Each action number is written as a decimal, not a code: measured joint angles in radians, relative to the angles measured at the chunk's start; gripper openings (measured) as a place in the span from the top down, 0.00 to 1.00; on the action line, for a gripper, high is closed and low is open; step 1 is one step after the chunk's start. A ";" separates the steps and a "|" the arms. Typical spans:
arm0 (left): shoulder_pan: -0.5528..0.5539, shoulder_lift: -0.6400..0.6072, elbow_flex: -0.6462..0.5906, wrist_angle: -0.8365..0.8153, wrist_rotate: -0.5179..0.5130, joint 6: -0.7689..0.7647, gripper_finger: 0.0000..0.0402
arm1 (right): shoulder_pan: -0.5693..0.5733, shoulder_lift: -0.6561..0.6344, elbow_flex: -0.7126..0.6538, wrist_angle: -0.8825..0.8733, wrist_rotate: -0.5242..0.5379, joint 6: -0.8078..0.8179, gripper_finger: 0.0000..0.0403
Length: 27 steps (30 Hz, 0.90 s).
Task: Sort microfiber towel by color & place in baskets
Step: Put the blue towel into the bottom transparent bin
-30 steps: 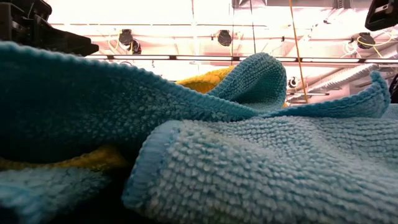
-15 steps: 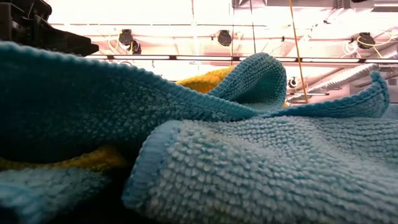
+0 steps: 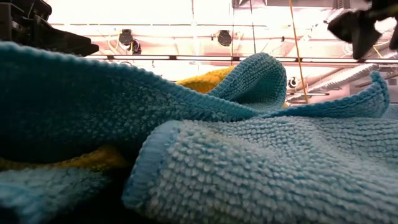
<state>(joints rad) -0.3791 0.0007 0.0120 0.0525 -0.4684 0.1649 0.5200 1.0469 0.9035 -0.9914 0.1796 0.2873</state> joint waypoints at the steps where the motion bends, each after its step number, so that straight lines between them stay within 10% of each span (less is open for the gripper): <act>1: 0.000 0.000 0.000 0.000 0.000 0.000 0.52 | -0.014 0.019 0.000 -0.021 -0.017 0.005 0.45; 27: 0.000 0.000 0.000 0.000 0.000 0.000 0.52 | -0.228 0.316 0.001 -0.155 -0.134 -0.067 0.49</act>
<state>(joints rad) -0.3792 0.0009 0.0120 0.0524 -0.4683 0.1649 0.2917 1.3626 0.9040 -1.1460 0.0456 0.2198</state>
